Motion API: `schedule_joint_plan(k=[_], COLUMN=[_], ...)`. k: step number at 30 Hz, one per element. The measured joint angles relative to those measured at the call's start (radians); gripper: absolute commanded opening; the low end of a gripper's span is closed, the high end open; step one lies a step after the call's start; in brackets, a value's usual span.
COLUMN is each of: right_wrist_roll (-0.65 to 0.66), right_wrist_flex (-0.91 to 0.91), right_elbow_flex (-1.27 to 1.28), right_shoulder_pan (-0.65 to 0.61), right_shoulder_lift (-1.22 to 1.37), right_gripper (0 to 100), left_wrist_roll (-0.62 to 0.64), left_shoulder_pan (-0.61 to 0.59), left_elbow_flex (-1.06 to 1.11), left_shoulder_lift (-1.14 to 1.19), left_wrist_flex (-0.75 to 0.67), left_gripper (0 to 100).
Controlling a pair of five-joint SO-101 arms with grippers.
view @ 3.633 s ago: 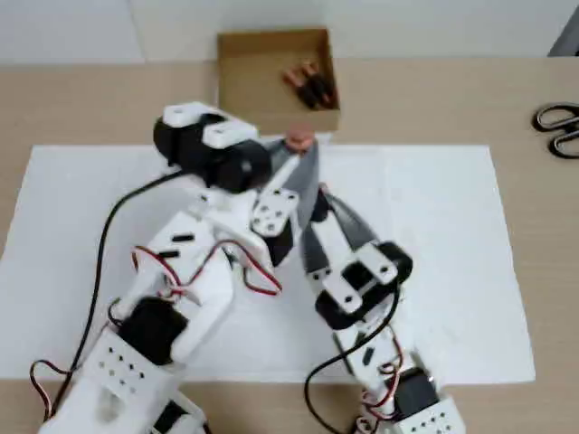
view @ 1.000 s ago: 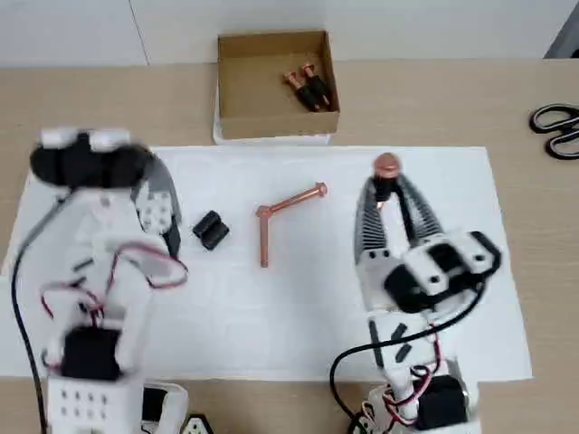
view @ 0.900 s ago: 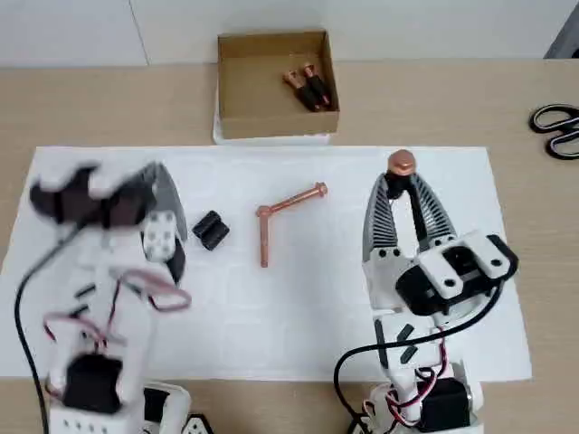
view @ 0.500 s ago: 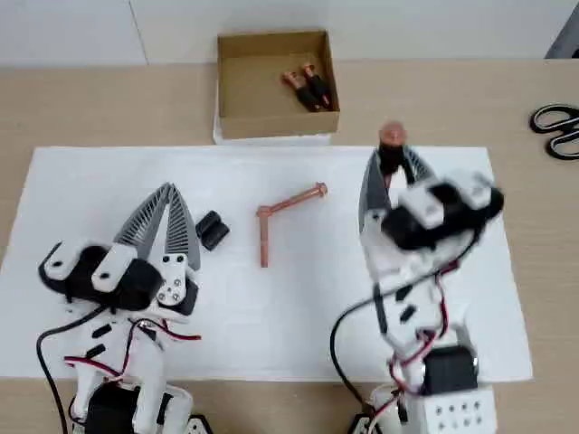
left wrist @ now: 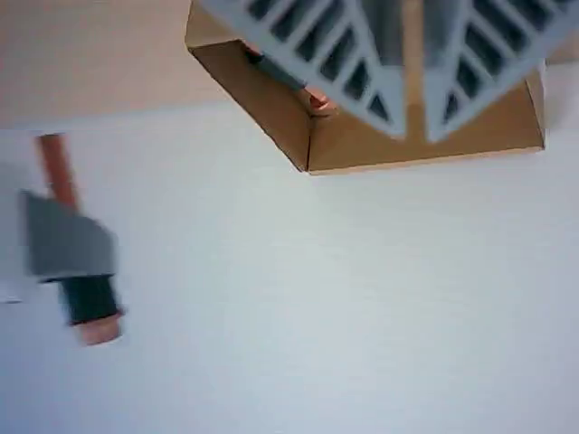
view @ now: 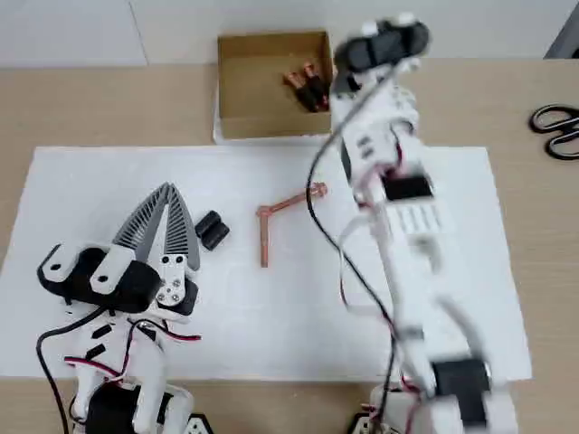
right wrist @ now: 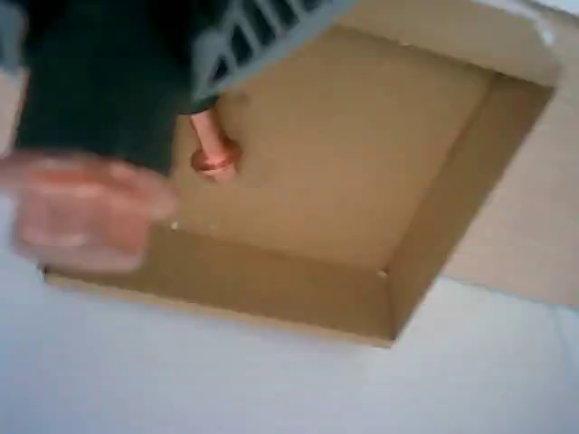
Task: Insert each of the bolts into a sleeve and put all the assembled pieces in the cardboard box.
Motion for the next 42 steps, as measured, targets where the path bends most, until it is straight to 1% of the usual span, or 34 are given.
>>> schedule_joint_plan(k=[3,8,10,15,19,24,29,36,42], right_wrist_roll=[0.000,0.012,0.057,0.216,0.316,0.356,0.417,0.450,0.471], right_wrist_flex=[0.040,0.120,0.147,0.170,0.170,0.170,0.170,0.114,0.112], right_elbow_flex=[-0.241,-0.658,-0.813,-1.140,-1.332,-1.505,-1.613,-1.619,-1.619], right_shoulder_pan=[0.000,-0.037,-0.060,-0.132,-0.141,-0.133,-0.138,-0.140,-0.143], right_shoulder_lift=[0.226,0.577,0.701,0.970,1.149,1.339,1.447,1.491,1.491], right_gripper=[0.5,0.5,0.5,0.5,0.5,0.5,0.5,0.8,1.3], left_wrist_roll=[0.000,0.000,0.000,0.000,0.000,0.000,0.000,0.000,0.000], left_shoulder_pan=[0.000,0.000,0.000,0.000,0.000,0.000,0.000,0.000,0.000], left_elbow_flex=[0.000,0.000,0.000,0.000,0.000,0.000,0.000,0.006,0.006], left_shoulder_lift=[0.000,0.000,0.000,0.000,0.000,0.000,0.000,0.000,0.000], left_wrist_flex=[0.000,0.000,0.000,0.000,0.000,0.000,0.000,0.000,0.000], left_gripper=[1,1,1,1,1,1,1,1,1])
